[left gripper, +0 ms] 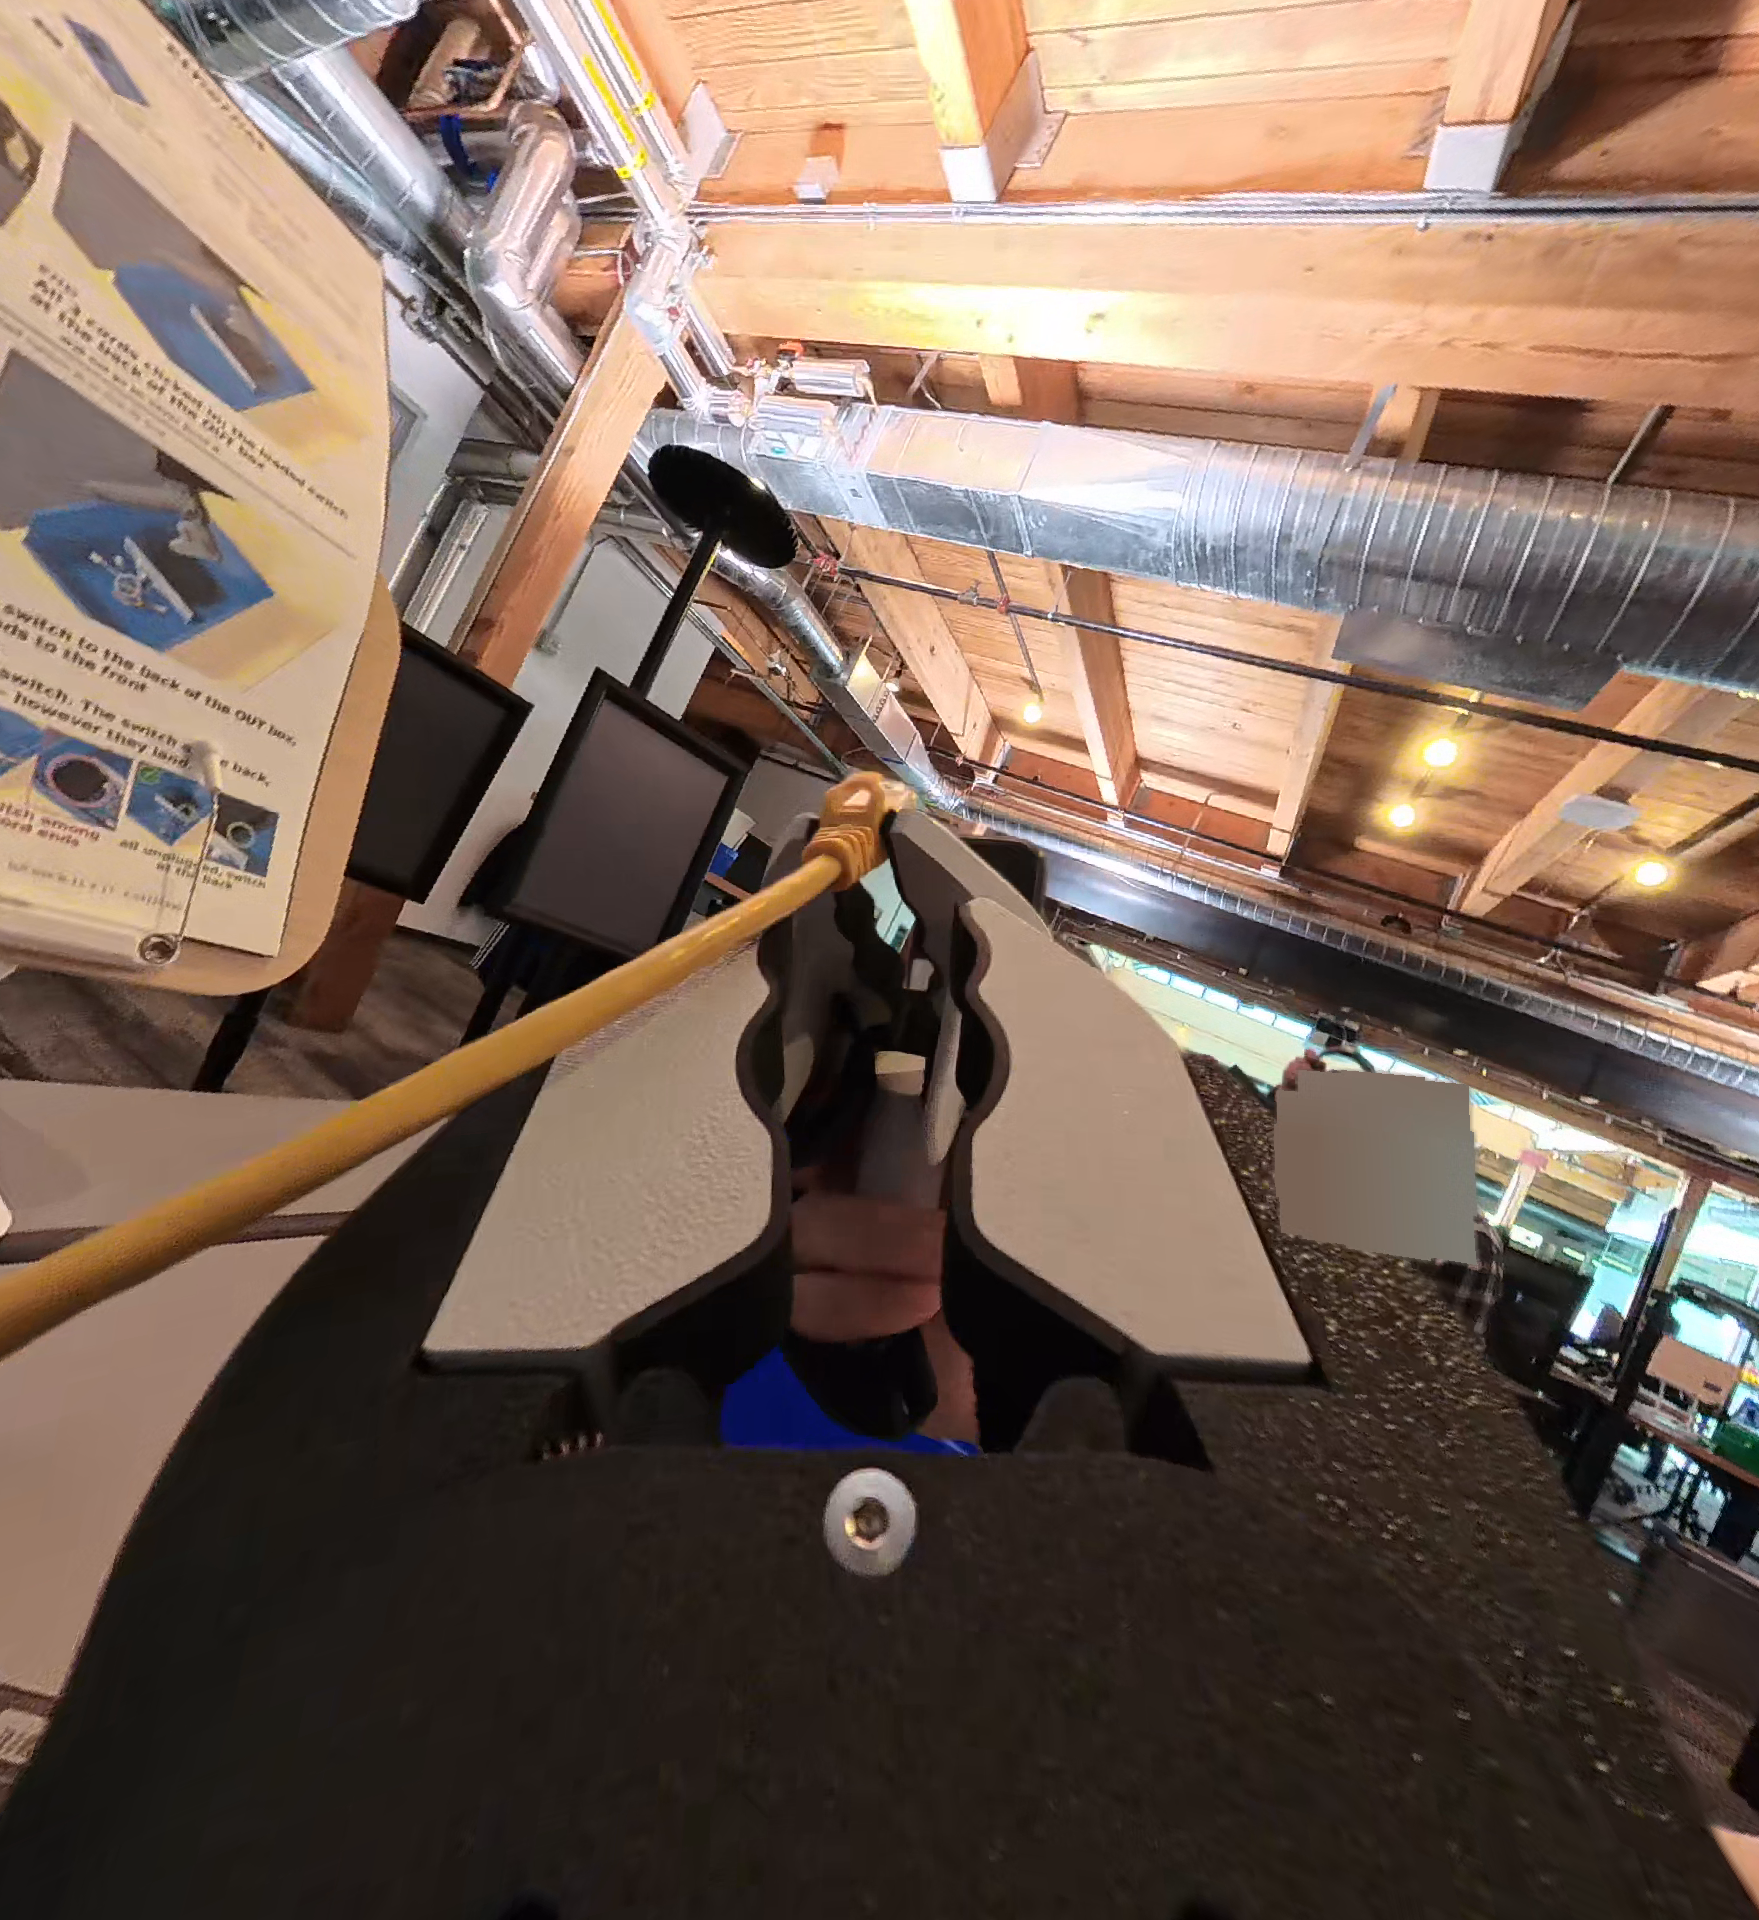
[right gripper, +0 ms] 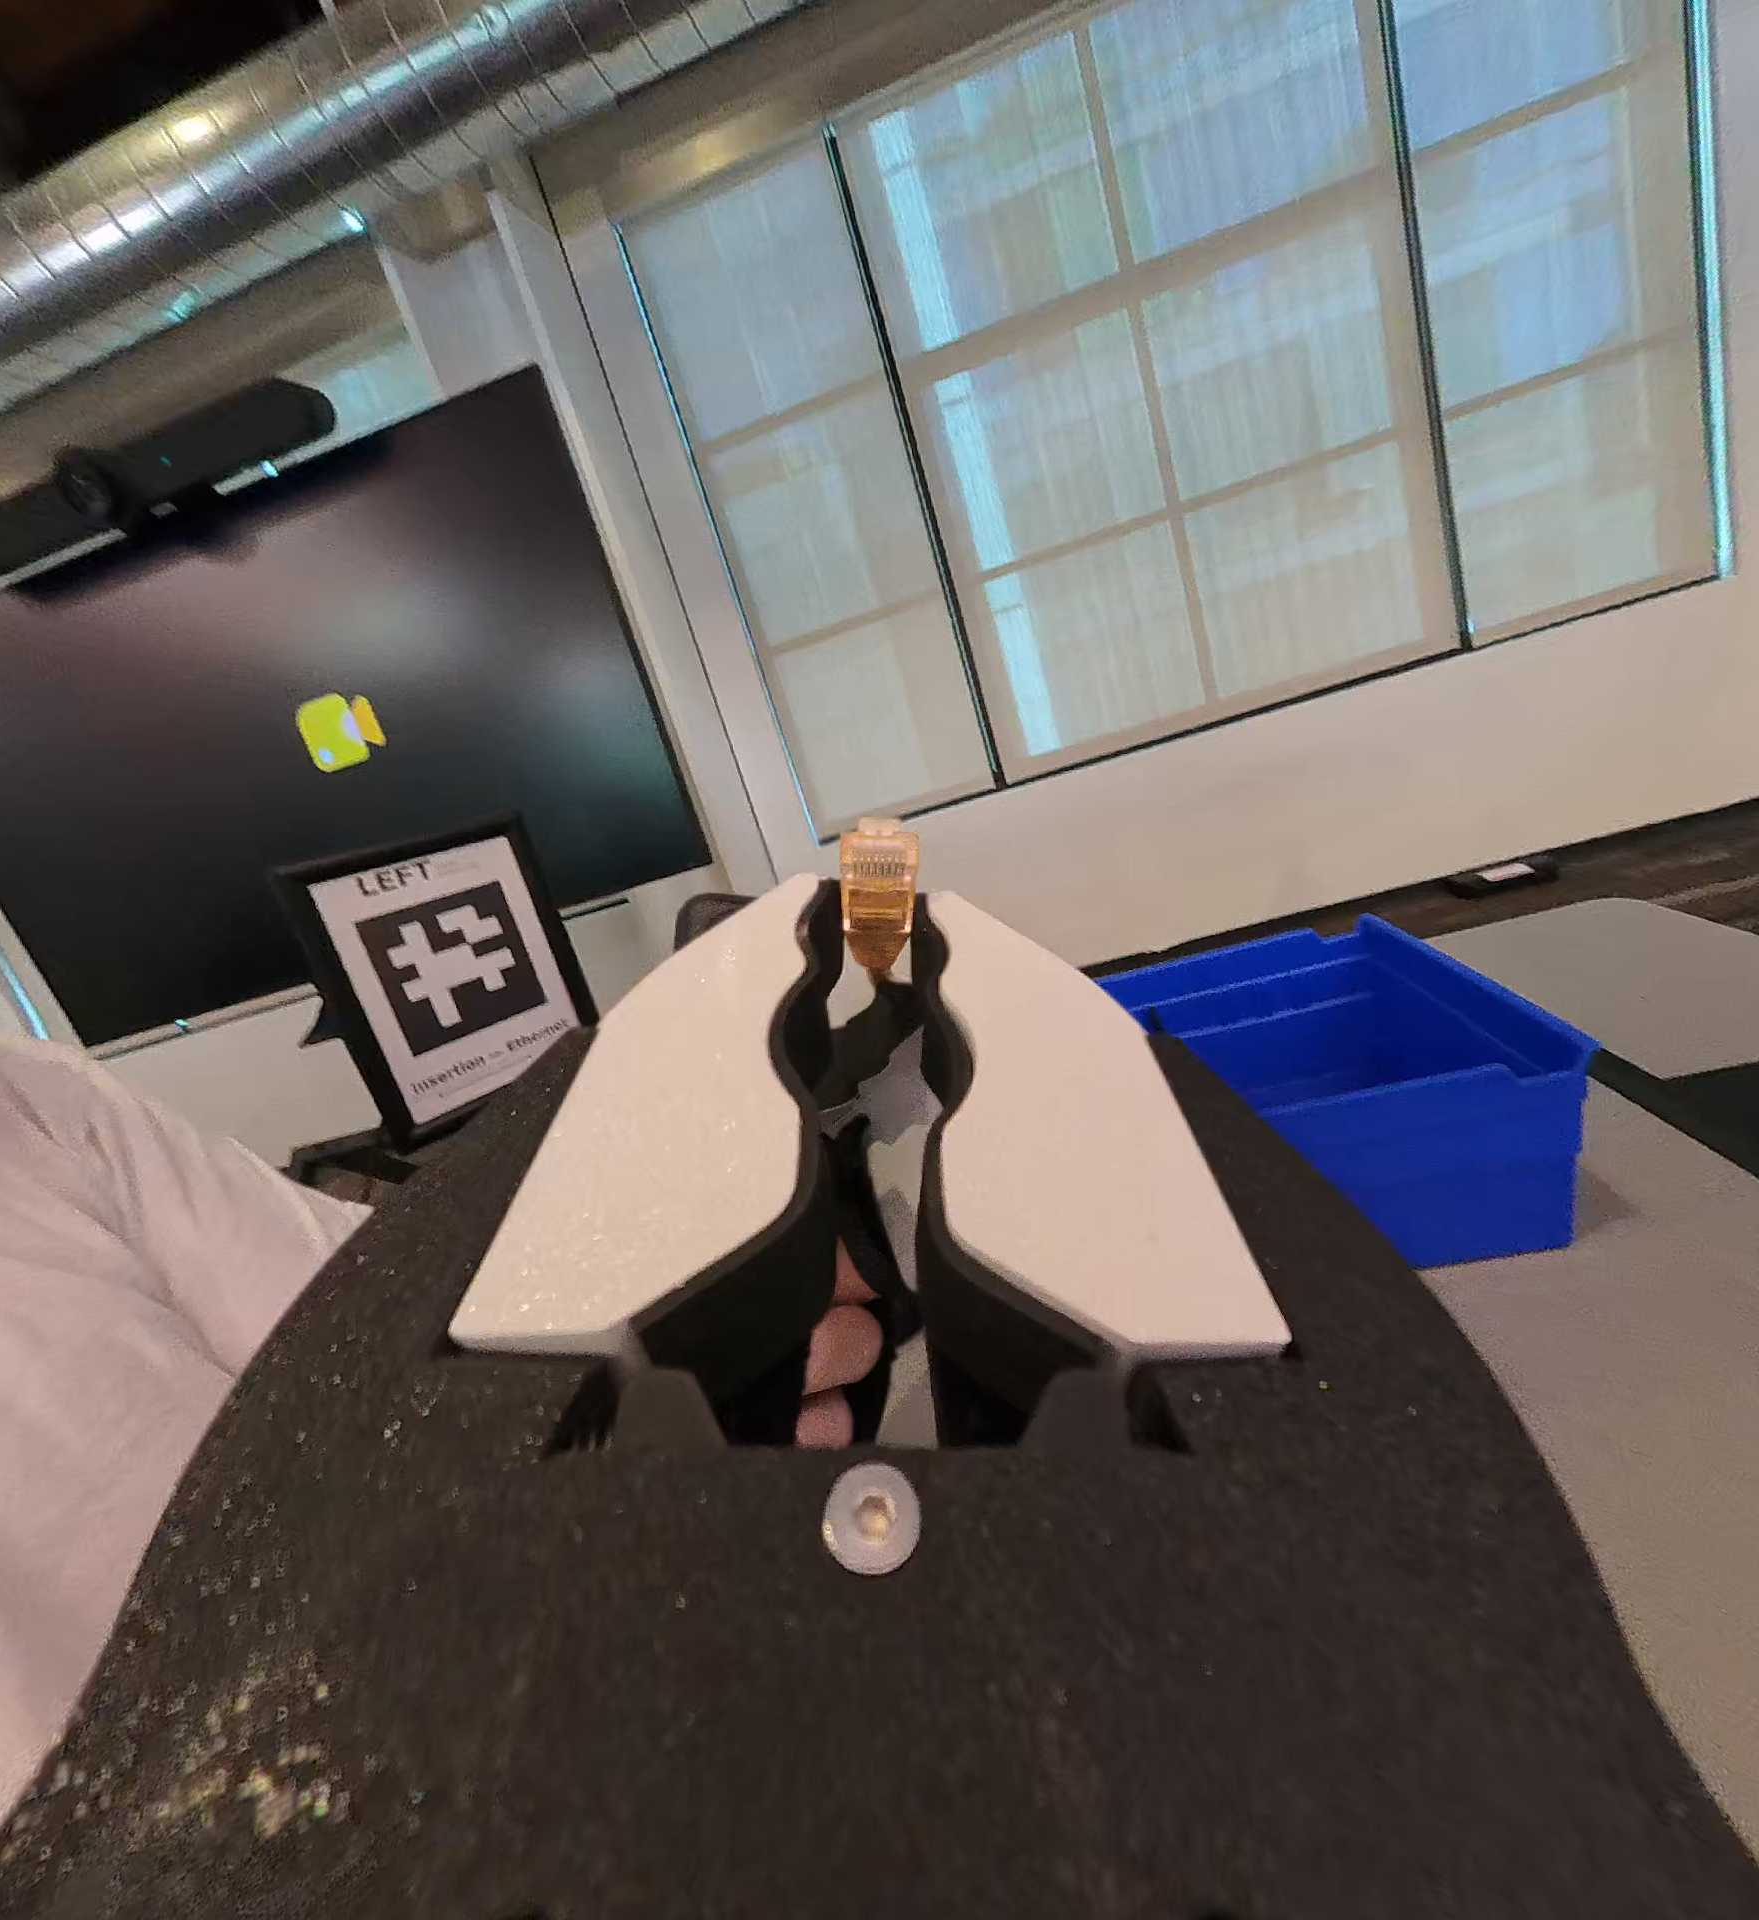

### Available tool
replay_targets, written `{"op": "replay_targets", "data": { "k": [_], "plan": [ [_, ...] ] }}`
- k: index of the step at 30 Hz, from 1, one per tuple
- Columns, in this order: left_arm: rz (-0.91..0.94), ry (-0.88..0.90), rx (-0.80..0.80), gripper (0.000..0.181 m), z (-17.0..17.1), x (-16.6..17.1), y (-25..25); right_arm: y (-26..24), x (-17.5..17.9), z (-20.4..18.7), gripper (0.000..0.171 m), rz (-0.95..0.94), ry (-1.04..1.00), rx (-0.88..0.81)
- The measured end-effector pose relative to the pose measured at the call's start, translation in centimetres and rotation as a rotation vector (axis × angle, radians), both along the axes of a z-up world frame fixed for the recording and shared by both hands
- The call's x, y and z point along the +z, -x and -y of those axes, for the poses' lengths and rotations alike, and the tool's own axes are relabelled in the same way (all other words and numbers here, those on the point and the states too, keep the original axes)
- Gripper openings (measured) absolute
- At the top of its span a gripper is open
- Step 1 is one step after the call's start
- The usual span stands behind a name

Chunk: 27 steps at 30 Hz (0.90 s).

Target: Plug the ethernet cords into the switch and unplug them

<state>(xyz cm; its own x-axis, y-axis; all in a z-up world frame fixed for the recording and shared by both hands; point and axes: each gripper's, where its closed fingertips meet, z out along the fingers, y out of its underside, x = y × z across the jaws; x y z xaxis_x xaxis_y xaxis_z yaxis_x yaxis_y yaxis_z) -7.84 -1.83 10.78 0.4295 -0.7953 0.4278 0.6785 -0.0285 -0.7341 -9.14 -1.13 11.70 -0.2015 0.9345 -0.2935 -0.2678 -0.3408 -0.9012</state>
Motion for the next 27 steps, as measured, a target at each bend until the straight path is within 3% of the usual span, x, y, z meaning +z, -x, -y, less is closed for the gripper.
{"op": "replay_targets", "data": {
  "k": [6, 14, 21, 27],
  "plan": [
    [-0.053, -0.061, -0.008, 0.026, 0.8, 0.3, -0.4, -0.7, 0.2, 0.8, 0.011, -0.035, 0.01, 0.068],
    [-0.097, -0.063, 0.039, 0.037, 0.1, 0.7, 0.8, -1.6, 0.0, 1.3, 0.011, -0.063, 0.038, 0.162],
    [-0.278, -0.16, -0.057, 0.011, 1.2, 0.4, -1.0, -1.8, -0.8, 2.0, 0.011, -0.02, 0.021, 0.214],
    [-0.293, -0.142, -0.059, 0.01, 1.1, 0.1, -0.7, -1.6, -1.3, 1.5, 0.014, 0.045, -0.018, 0.134]
  ]
}}
